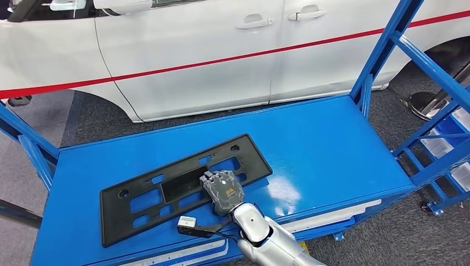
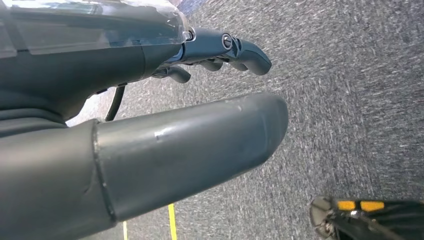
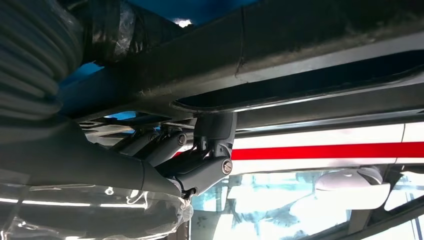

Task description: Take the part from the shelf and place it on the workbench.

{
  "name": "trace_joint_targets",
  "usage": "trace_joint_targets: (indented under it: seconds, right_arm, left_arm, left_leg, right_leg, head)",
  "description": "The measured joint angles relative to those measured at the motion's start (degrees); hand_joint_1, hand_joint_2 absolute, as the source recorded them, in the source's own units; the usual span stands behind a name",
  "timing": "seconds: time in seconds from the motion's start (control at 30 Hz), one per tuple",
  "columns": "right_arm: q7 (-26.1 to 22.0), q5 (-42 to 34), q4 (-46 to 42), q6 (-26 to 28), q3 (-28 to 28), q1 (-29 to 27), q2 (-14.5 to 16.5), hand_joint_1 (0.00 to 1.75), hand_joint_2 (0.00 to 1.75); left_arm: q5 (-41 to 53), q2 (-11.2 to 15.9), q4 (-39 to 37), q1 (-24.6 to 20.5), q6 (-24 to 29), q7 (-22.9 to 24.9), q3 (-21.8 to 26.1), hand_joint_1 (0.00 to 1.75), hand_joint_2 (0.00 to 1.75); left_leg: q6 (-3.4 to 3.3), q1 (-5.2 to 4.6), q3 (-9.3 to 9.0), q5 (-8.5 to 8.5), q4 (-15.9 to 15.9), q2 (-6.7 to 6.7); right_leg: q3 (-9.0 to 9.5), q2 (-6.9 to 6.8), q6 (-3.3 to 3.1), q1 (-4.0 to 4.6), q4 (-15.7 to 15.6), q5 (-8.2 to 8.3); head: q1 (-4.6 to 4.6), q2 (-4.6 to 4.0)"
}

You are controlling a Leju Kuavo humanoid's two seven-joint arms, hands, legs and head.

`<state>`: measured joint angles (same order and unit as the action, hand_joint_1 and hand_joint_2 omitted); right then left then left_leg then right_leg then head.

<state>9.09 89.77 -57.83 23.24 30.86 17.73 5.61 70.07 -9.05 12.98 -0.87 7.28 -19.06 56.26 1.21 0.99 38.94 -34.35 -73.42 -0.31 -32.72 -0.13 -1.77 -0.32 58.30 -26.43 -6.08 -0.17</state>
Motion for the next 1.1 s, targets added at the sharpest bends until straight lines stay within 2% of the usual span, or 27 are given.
trace_joint_targets:
  seconds: [0.03,0.07,0.13,0.17,0.2,0.27,0.33,0.4,0.43,0.47,0.5,0.53,0.57,0.6,0.63,0.7,0.77,0.87,0.93,1.0,1.03,1.07,1.1]
  right_arm:
    - [0.0,0.0,0.05,0.01,0.01,0.0,0.0,1.66,1.75]
    - [0.0,0.0,0.09,0.02,0.01,0.0,0.01,1.66,1.75]
    - [0.0,0.0,0.12,0.03,0.02,0.04,0.02,1.69,1.75]
    - [-0.26,-0.28,0.13,0.12,0.02,0.06,0.03,1.71,1.75]
    - [-1.27,-1.44,0.01,0.42,-0.02,-0.01,0.09,1.73,1.75]
    - [-6.73,-8.55,-1.9,1.0,-0.3,-0.93,0.25,1.74,1.75]
    - [-13.16,-21.09,-6.62,0.86,-0.55,-2.58,0.62,1.75,1.75]
    - [-15.54,-31.22,-11.41,0.25,-0.57,-3.84,1.14,1.75,1.75]
    - [-15.67,-33.6,-13.14,0.02,-0.63,-4.32,1.33,1.75,1.75]
    - [-15.69,-34.61,-14.49,-0.15,-0.7,-4.83,1.45,1.75,1.75]
    - [-15.72,-34.68,-15.53,-0.27,-0.77,-5.42,1.44,1.75,1.75]
    - [-15.74,-34.5,-16.31,-0.37,-0.83,-6.05,1.37,1.75,1.75]
    - [-15.83,-34.43,-16.94,-0.44,-0.85,-6.56,1.29,1.75,1.75]
    - [-16.35,-34.99,-17.5,-0.44,-0.85,-6.93,1.22,1.75,1.75]
    - [-17.68,-36.91,-18.2,-0.42,-0.88,-7.25,1.22,1.75,1.75]
    - [-22.04,-44.9,-20.29,-0.47,-0.99,-8.02,1.29,1.75,1.75]
    - [-24.6,-52.36,-22.91,-0.8,-1.08,-8.96,1.46,1.75,1.75]
    - [-24.16,-54.66,-26.31,-1.35,-1.09,-9.76,1.54,1.75,1.75]
    - [-23.95,-54.63,-27.94,-1.54,-1.09,-10.17,1.57,1.75,1.75]
    - [-23.86,-54.63,-28.91,-1.62,-1.09,-10.62,1.57,1.75,1.75]
    - [-23.83,-54.64,-29.21,-1.63,-1.09,-10.84,1.57,1.75,1.75]
    - [-23.81,-54.64,-29.47,-1.64,-1.09,-11.04,1.56,1.75,1.75]
    - [-23.8,-54.64,-29.71,-1.66,-1.09,-11.18,1.56,1.75,1.75]
  left_arm:
    - [0.0,0.0,0.0,0.06,0.0,0.0,0.0,0.0,0.0]
    - [0.0,0.0,0.0,0.12,0.0,0.0,0.0,0.0,0.0]
    - [0.0,0.01,0.0,0.18,0.0,0.0,0.0,0.0,0.0]
    - [-0.01,0.01,0.01,0.14,0.0,-0.01,0.01,0.0,0.0]
    - [-0.04,0.01,0.01,0.09,0.0,-0.04,0.01,0.0,0.0]
    - [-0.25,-0.01,0.03,0.1,0.04,-0.23,0.06,0.0,0.0]
    - [-0.44,-0.17,0.04,0.3,0.14,-0.45,0.23,0.0,0.0]
    - [-0.46,-0.37,0.1,0.42,0.26,-0.6,0.45,0.0,0.0]
    - [-0.46,-0.44,0.14,0.45,0.31,-0.67,0.55,0.0,0.0]
    - [-0.46,-0.49,0.18,0.46,0.34,-0.73,0.63,0.0,0.0]
    - [-0.46,-0.52,0.21,0.48,0.36,-0.78,0.74,0.0,0.0]
    - [-0.46,-0.57,0.22,0.52,0.36,-0.81,0.86,0.0,0.0]
    - [-0.45,-0.64,0.24,0.57,0.36,-0.81,0.98,0.0,0.0]
    - [-0.45,-0.73,0.24,0.61,0.35,-0.81,1.11,0.0,0.0]
    - [-0.45,-0.84,0.26,0.62,0.36,-0.85,1.24,0.0,0.0]
    - [-0.4,-1.02,0.33,0.57,0.43,-0.93,1.51,0.0,0.0]
    - [-0.24,-1.13,0.38,0.56,0.54,-0.98,1.74,0.0,0.0]
    - [-0.1,-1.26,0.49,0.57,0.63,-0.98,2.02,0.0,0.0]
    - [-0.09,-1.37,0.59,0.56,0.67,-0.98,2.26,0.0,0.0]
    - [-0.09,-1.49,0.62,0.56,0.68,-0.98,2.5,0.0,0.0]
    - [-0.09,-1.5,0.63,0.59,0.69,-0.98,2.6,0.0,0.0]
    - [-0.09,-1.51,0.64,0.65,0.69,-0.97,2.7,0.0,0.0]
    - [-0.09,-1.51,0.64,0.69,0.7,-0.97,2.78,0.0,0.0]
  left_leg:
    - [-0.04,0.0,0.78,0.26,-1.19,0.0]
    - [-0.2,-0.03,0.4,1.7,-0.01,0.0]
    - [-0.9,-0.19,-3.12,6.15,8.01,0.0]
    - [-1.3,-0.37,-4.89,7.68,11.86,0.04]
    - [-1.63,-0.56,-6.01,8.44,14.38,0.06]
    - [-2.01,-0.85,-6.43,8.36,15.38,0.11]
    - [-2.5,-0.52,-6.75,8.64,15.99,0.22]
    - [-3.15,-0.14,-7.18,8.99,16.76,0.52]
    - [-3.34,-0.15,-7.23,9.01,16.87,0.63]
    - [-3.51,-0.16,-7.21,8.99,16.88,0.65]
    - [-3.55,-0.17,-7.19,8.95,16.84,0.62]
    - [-3.52,-0.18,-7.19,8.89,16.79,0.54]
    - [-3.44,-0.18,-7.23,8.81,16.69,0.47]
    - [-3.29,-0.17,-7.29,8.69,16.54,0.42]
    - [-3.1,-0.16,-7.33,8.5,16.3,0.38]
    - [-2.55,-0.35,-7.21,8.07,15.7,0.32]
    - [-1.96,-0.49,-7.03,7.87,15.44,0.25]
    - [-0.95,-0.21,-6.75,7.12,14.63,0.28]
    - [-0.41,-0.06,-4.66,4.32,10.04,0.3]
    - [-0.09,0.01,-0.89,0.9,2.32,0.3]
    - [-0.04,0.02,0.42,0.32,-0.22,0.31]
    - [-0.09,0.02,0.85,0.82,-0.86,0.31]
    - [-0.27,0.0,0.04,2.44,1.05,0.31]
  right_leg:
    - [0.06,0.03,-0.05,0.07,0.05,-0.08]
    - [0.19,0.08,-0.08,0.14,0.11,-0.19]
    - [0.59,0.16,0.02,0.22,0.16,-0.44]
    - [0.7,0.17,0.19,0.33,0.21,-0.58]
    - [0.72,0.18,0.43,0.4,0.23,-0.66]
    - [0.69,0.23,1.03,0.47,0.14,-0.68]
    - [0.75,0.29,1.62,0.52,0.26,-0.92]
    - [-0.58,0.29,2.18,0.49,3.47,-3.1]
    - [-2.12,0.27,2.43,0.31,6.82,-4.96]
    - [-4.07,0.26,2.65,0.16,10.83,-6.88]
    - [-5.8,0.26,2.86,0.02,14.26,-8.13]
    - [-6.86,0.25,3.03,-0.12,16.18,-8.35]
    - [-6.85,0.23,3.13,-0.25,15.84,-7.39]
    - [-5.63,0.19,3.17,-0.37,13.07,-5.42]
    - [-3.7,0.15,3.13,-0.48,8.85,-3.22]
    - [-0.61,0.13,2.76,-0.41,2.17,-0.7]
    - [-0.13,0.23,2.19,-0.15,0.77,-0.64]
    - [-0.01,0.32,1.01,-0.28,0.28,-0.32]
    - [0.16,0.23,0.43,-0.43,0.0,-0.16]
    - [0.12,0.12,0.19,-0.32,0.05,-0.24]
    - [0.12,0.09,0.12,-0.24,0.11,-0.3]
    - [0.15,0.11,0.07,-0.18,0.19,-0.38]
    - [0.22,0.18,0.07,-0.12,0.25,-0.46]
  head:
    - [0.01,0.0]
    - [0.01,0.0]
    - [-0.01,0.0]
    - [-0.02,0.0]
    - [-0.02,0.01]
    - [-0.02,0.01]
    - [-0.03,0.0]
    - [-0.04,0.0]
    - [-0.04,0.0]
    - [-0.04,0.01]
    - [-0.04,0.01]
    - [-0.05,0.01]
    - [-0.05,0.01]
    - [-0.04,0.01]
    - [-0.05,0.01]
    - [-0.04,0.01]
    - [-0.02,0.0]
    - [-0.02,0.01]
    - [-0.01,0.01]
    - [-0.02,0.0]
    - [-0.02,0.0]
    - [-0.01,0.0]
    - [0.0,0.0]
